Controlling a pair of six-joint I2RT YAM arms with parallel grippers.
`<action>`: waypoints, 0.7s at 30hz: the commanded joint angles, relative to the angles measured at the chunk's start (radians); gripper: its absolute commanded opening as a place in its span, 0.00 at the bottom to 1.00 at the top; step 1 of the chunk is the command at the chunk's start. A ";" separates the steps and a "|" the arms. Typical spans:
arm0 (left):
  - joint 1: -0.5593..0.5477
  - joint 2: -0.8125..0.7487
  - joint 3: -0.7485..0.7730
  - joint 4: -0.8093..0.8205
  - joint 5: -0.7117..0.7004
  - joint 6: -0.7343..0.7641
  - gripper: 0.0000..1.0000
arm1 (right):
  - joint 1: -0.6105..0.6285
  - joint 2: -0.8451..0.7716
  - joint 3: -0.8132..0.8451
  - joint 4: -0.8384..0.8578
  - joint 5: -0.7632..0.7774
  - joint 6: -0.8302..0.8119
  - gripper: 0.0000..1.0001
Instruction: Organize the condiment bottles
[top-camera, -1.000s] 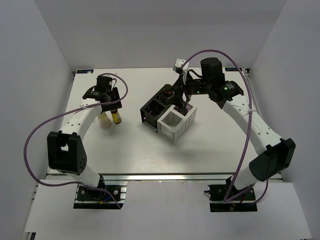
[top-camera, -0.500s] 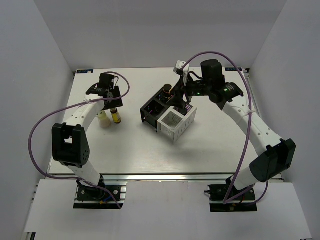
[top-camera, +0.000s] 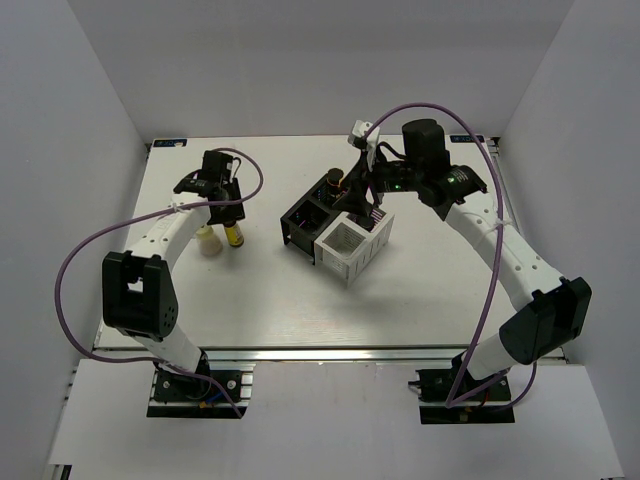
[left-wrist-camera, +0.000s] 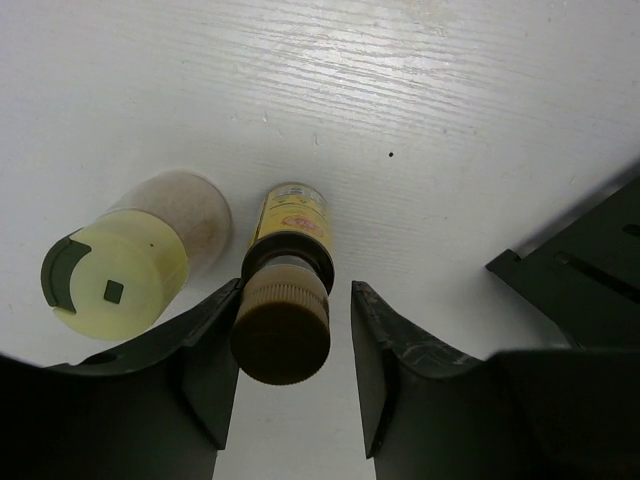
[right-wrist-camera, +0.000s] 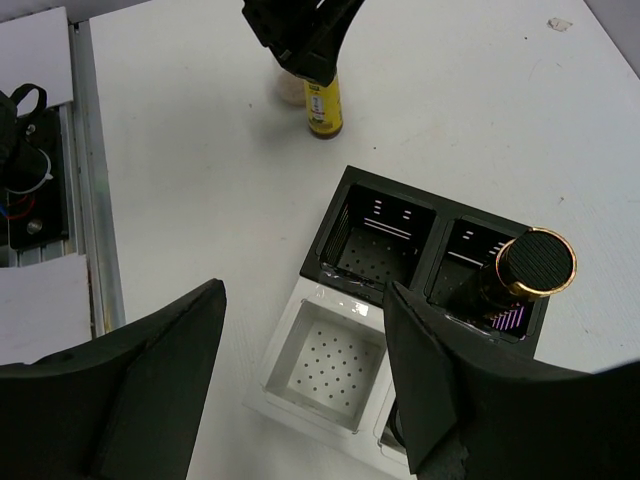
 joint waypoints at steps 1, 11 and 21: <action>-0.007 -0.056 0.032 -0.007 -0.017 -0.002 0.55 | -0.005 -0.015 -0.006 0.032 -0.021 0.008 0.69; -0.013 -0.052 0.046 -0.009 -0.037 0.004 0.35 | -0.006 -0.020 -0.015 0.032 -0.019 0.006 0.69; -0.024 -0.044 0.093 -0.024 -0.034 0.015 0.07 | -0.006 -0.028 -0.024 0.032 -0.019 0.003 0.69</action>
